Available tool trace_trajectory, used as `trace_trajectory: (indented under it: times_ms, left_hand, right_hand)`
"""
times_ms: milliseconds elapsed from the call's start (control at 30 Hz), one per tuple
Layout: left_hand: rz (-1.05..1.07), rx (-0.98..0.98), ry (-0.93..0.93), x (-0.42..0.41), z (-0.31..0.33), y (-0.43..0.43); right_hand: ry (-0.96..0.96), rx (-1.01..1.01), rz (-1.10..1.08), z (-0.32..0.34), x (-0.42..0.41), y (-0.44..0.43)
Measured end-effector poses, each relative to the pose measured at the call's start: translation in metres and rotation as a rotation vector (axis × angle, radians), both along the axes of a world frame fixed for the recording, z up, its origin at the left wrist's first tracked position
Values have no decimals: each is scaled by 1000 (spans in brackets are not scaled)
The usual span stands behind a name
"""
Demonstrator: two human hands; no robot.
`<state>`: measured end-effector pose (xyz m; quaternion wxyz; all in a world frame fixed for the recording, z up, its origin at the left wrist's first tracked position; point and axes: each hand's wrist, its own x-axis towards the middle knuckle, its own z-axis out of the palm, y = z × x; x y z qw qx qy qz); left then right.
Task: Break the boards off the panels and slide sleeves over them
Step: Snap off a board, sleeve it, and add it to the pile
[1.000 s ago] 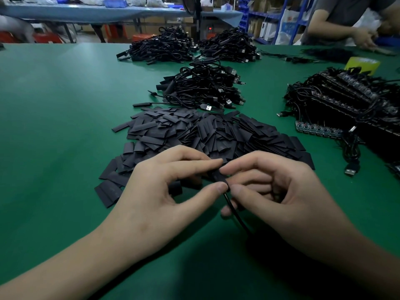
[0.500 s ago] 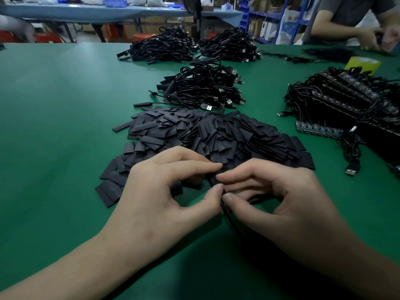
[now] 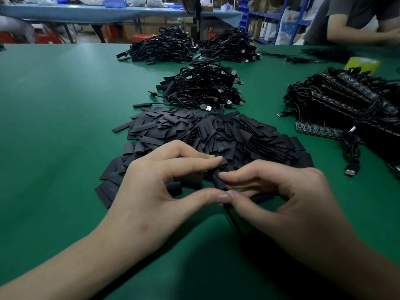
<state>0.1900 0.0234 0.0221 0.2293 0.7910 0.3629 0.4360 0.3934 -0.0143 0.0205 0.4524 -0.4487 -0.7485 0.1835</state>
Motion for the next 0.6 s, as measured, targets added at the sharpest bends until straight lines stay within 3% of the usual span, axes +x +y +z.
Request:
trace_trajectory:
  times_ms: [100,333,400,533,600]
  left_hand:
    - [18,-13,5,-1,-1,0]
    - [59,-30,-44,0,-7,3]
    - [111,5,-72,-2,-8,6]
    - [152,-10,-165,-6,-9,11]
    - [113,-55,-243,-5,-11,12]
  right_hand:
    - [20,-40,5,-1,1,1]
    - [202,-365,156,-1,3,1]
    - [84,-354,111,0,2,0]
    - [-475,-144,-19,2,3,0]
    - [-492,-149,-15,6,2,-1]
